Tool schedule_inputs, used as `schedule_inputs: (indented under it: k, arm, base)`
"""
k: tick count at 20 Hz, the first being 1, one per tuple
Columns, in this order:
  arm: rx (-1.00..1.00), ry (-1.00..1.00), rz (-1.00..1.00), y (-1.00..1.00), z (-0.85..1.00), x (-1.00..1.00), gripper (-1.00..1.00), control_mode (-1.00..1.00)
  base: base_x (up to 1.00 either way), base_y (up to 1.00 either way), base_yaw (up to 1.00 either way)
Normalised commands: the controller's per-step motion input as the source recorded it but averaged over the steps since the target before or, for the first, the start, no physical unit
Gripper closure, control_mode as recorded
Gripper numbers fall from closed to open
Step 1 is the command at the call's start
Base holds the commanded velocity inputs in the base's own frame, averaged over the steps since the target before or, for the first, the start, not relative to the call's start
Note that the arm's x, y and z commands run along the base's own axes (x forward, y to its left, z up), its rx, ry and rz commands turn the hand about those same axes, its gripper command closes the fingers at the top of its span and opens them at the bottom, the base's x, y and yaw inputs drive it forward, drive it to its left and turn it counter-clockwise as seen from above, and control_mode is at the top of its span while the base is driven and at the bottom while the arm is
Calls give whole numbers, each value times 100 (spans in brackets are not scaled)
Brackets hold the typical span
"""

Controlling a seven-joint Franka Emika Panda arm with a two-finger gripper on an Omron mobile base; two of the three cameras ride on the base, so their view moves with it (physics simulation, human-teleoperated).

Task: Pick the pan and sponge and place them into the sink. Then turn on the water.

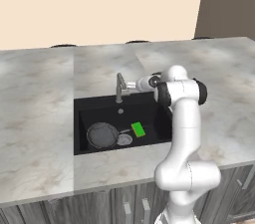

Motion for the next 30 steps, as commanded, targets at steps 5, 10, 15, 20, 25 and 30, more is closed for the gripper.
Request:
schedule_inputs:
  k: [5, 10, 15, 20, 25, 30]
  arm:
    - [0, 5, 4, 0, -29, 37, -100, -100]
    - [0, 1, 3, 0, -7, 34, -100, -100]
    - [0, 0, 3, 0, -6, 33, -100, -100]
    - [0, 3, 7, -1, -33, 25, -100, -100]
    - [0, 8, 10, 0, -64, 17, -100, -100]
    - [-4, 2, 3, -19, -77, 5, -100, -100]
  base:
    - [0, 0, 0]
    - [0, 0, 0]
    - [0, 0, 0]
    - [0, 0, 0]
    - [0, 0, 0]
    - [0, 0, 0]
